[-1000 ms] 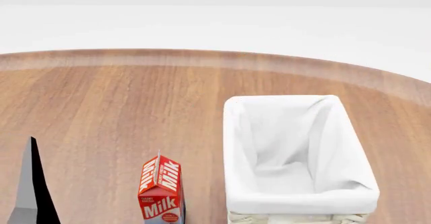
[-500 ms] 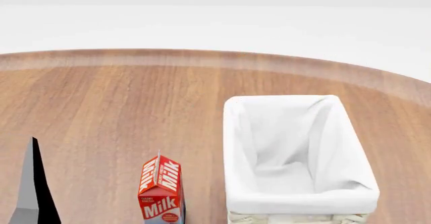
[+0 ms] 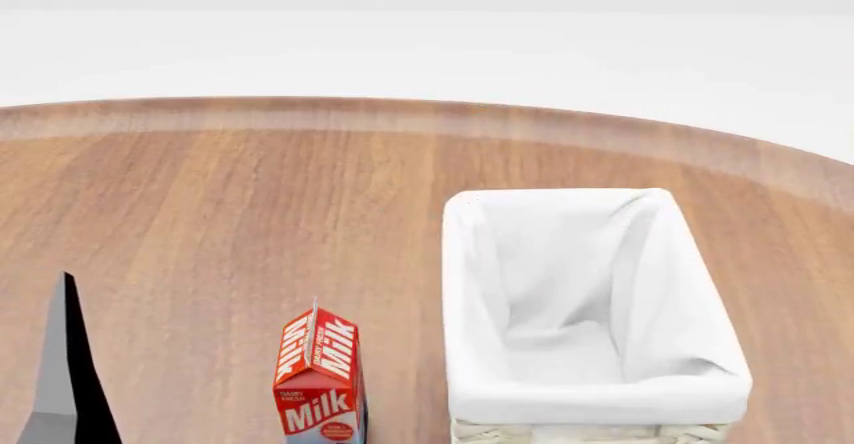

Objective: Pick up the alphabet soup and the tomato sauce, and put them in the basket.

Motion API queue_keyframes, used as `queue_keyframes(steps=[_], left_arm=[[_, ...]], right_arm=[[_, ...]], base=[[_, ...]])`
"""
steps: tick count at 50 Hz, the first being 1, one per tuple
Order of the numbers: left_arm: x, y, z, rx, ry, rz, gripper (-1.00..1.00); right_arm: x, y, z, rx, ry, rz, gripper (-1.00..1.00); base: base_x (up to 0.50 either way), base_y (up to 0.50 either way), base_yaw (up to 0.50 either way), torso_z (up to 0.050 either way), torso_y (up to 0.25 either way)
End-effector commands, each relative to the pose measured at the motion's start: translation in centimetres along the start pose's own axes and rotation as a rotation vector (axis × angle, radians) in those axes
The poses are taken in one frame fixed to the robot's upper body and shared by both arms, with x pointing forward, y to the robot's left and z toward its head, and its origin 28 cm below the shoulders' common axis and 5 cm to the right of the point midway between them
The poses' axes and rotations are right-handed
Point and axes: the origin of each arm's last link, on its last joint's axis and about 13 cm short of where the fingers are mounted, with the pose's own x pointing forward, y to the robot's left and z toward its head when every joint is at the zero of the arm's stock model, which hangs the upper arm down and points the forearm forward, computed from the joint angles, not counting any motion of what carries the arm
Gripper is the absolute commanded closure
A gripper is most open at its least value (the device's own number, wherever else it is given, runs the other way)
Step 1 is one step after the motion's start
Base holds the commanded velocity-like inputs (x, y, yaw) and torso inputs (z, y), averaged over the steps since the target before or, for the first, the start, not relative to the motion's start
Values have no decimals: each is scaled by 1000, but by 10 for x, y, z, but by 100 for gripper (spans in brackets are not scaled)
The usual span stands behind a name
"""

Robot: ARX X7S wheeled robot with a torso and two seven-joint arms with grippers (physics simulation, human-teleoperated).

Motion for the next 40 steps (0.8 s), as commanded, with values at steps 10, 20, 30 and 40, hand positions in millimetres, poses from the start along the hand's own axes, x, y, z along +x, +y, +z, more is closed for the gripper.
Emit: queue_keyframes(steps=[10,20,30,40], left_arm=[[-1,-1,-3,-4,6,-2,-100],[-1,-1,-3,-6,6,-1,-100],[-1,-2,-5,-6,9,-5,-100],[-1,-2,-6,-8,10,-4,-100]], right_arm=[[21,9,-11,8,9,39,-100],[26,9,-13,24,13,49,-100],[35,12,-23,36,22,63,-100],[37,11,-26,49,25,65,-100]], base=[[0,0,0,0,0],[0,0,0,0,0],[0,0,0,0,0],[0,0,0,0,0]])
